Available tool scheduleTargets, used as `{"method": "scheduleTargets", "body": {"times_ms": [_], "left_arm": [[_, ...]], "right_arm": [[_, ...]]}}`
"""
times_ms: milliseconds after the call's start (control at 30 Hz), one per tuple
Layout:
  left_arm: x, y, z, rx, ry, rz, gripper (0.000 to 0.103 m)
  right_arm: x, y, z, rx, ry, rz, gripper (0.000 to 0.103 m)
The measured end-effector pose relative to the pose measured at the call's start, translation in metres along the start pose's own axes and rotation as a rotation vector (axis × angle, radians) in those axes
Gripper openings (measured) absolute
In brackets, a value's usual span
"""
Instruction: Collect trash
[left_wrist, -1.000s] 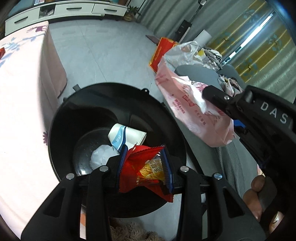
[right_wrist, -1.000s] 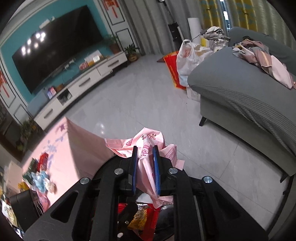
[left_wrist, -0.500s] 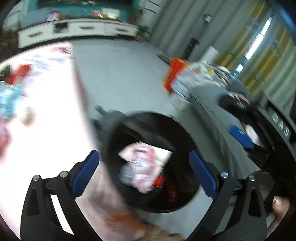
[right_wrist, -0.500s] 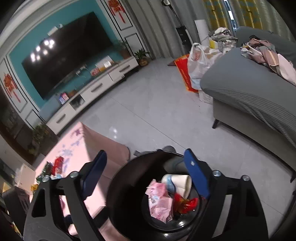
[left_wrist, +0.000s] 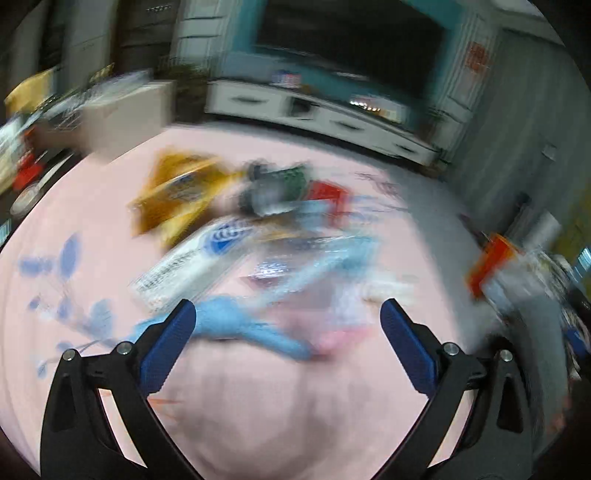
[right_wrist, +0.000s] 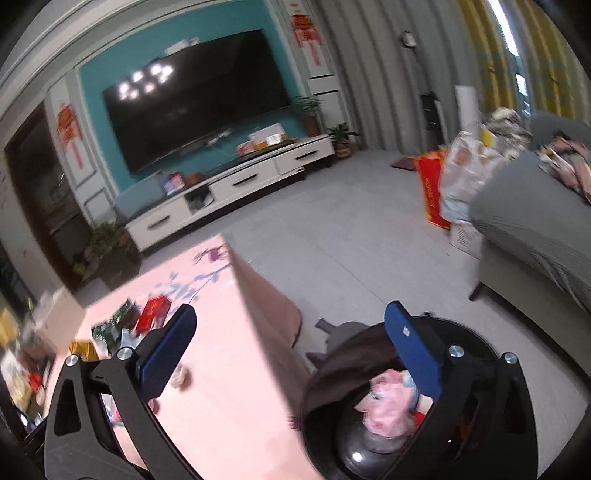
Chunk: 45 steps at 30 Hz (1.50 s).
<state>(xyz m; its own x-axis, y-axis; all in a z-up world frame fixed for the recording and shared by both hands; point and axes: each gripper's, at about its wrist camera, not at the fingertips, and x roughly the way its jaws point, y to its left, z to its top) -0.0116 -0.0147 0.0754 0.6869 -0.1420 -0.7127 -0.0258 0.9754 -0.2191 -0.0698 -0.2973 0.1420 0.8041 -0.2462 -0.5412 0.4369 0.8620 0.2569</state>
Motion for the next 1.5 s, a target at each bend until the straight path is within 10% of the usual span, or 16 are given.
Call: {"method": "scheduleTargets", "body": {"times_ms": [100,300,533,867,1500], "left_arm": [[0.02,0.026,0.0,-0.011,0.111,0.04,0.099],[0.018,0.057,0.0,-0.078,0.125,0.024,0.1],[0.005,0.084,-0.003,-0.08,0.105,0.04,0.1],[-0.005,0.106,0.0,-0.173,0.102,-0.012,0.099],[0.001,0.085,0.006,-0.184,0.117,-0.055,0.1]], "right_arm": [[0.021,0.031,-0.017,-0.084,0.051,0.02,0.1],[0.047,0.087,-0.056,-0.332,0.131,-0.12,0.1],[0.052,0.112,-0.079,-0.429,0.151,-0.089,0.1],[0.059,0.118,-0.085,-0.34,0.215,0.044,0.1],[0.052,0.12,-0.086,-0.373,0.191,0.034,0.1]]}}
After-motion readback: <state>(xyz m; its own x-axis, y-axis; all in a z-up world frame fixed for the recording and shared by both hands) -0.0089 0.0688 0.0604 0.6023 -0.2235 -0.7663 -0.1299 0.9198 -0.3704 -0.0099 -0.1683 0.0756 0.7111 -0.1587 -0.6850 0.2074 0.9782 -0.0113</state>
